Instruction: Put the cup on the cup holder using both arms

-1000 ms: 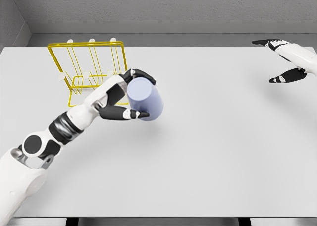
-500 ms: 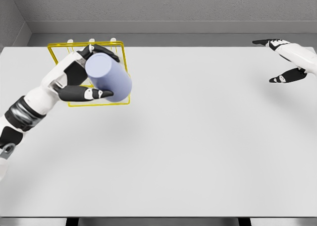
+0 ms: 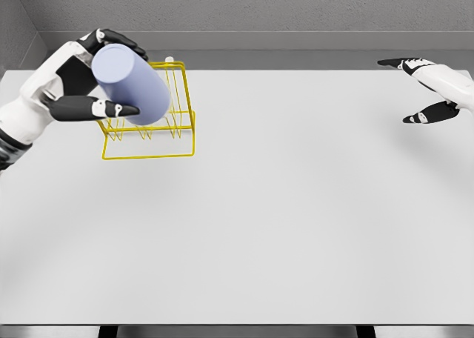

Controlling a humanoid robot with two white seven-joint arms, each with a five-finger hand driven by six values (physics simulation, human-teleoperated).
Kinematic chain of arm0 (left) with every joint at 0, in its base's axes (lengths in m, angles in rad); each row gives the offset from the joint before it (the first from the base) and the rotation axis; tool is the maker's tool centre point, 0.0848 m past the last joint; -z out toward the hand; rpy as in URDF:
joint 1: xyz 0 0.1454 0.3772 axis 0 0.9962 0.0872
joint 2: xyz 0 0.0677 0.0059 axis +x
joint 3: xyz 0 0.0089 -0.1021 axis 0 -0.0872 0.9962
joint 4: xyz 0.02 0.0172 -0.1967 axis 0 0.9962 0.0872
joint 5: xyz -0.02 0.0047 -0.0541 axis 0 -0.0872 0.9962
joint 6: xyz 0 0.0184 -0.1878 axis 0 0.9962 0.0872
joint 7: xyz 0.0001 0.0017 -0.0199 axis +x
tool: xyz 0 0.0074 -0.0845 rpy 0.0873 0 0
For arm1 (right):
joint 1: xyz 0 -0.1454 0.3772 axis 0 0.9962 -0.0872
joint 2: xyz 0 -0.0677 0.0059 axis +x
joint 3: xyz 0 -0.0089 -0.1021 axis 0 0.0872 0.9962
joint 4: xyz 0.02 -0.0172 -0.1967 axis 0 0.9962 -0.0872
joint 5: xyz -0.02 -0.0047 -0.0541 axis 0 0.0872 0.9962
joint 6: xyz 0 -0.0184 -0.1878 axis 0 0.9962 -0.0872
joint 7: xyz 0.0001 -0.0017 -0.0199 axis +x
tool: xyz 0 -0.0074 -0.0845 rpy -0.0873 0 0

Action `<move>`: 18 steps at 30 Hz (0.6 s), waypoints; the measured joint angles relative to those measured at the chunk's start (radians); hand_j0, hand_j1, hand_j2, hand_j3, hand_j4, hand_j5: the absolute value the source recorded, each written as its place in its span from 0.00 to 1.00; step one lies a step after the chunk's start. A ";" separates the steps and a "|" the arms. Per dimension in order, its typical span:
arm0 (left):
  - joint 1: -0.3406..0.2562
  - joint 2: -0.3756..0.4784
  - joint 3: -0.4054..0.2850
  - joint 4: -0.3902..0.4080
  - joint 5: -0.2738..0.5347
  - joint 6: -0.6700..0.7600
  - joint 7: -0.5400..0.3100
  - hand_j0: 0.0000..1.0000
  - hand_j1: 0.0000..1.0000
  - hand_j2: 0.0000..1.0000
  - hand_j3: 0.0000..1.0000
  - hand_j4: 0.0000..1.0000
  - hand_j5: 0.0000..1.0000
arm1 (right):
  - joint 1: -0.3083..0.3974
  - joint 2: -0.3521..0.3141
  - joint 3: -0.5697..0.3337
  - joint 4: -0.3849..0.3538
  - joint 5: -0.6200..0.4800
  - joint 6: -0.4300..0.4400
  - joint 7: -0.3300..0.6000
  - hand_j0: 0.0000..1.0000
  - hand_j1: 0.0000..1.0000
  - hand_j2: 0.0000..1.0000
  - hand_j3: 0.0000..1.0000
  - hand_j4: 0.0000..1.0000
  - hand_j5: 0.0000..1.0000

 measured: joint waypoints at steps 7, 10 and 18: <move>-0.002 0.042 -0.001 0.005 0.001 0.002 0.002 0.46 0.46 0.46 0.46 0.46 0.46 | 0.000 -0.001 0.000 0.000 0.000 0.000 0.000 1.00 1.00 1.00 1.00 1.00 1.00; -0.011 0.052 -0.001 0.025 0.001 0.004 0.003 0.46 0.46 0.46 0.46 0.46 0.46 | 0.000 -0.001 0.000 0.000 0.000 0.000 0.000 1.00 1.00 1.00 1.00 1.00 1.00; -0.060 0.050 -0.002 0.094 -0.004 0.009 0.004 0.46 0.46 0.46 0.46 0.46 0.46 | 0.002 -0.005 0.000 0.000 0.000 0.000 0.000 1.00 1.00 1.00 1.00 1.00 1.00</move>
